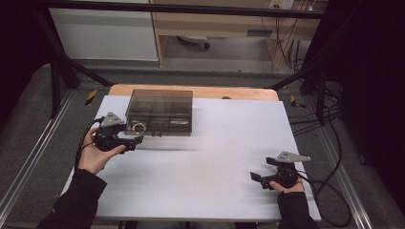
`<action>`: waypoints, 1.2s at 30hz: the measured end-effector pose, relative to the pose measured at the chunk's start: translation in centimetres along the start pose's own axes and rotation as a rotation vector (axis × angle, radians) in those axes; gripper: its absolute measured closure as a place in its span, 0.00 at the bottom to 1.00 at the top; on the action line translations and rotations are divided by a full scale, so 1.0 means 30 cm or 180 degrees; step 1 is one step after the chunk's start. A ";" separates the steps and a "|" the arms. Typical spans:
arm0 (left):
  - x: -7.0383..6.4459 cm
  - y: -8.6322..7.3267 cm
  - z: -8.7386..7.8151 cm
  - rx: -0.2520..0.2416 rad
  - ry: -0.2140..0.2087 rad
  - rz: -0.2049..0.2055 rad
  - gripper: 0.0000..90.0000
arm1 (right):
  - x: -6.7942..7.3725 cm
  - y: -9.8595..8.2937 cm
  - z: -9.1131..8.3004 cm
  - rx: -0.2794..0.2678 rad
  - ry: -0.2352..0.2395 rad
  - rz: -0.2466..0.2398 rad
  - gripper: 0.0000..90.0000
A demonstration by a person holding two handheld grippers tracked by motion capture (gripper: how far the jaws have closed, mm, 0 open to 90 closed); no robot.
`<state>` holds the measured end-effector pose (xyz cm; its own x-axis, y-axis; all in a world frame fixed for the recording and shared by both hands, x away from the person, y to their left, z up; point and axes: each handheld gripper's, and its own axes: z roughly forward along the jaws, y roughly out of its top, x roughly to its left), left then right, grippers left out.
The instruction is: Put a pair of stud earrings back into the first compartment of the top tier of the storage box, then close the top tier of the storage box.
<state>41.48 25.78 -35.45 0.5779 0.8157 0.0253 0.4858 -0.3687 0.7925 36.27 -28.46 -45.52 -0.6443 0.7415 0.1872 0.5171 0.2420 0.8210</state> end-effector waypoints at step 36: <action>-0.092 -0.059 0.069 0.0063 -0.0163 0.0118 0.21 | -0.002 0.001 -0.003 -0.0010 -0.0006 -0.0001 0.01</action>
<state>40.36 23.26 -38.19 0.6284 0.7775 0.0228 0.4759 -0.4075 0.7794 36.25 -28.55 -45.46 -0.6435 0.7425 0.1860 0.5152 0.2404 0.8227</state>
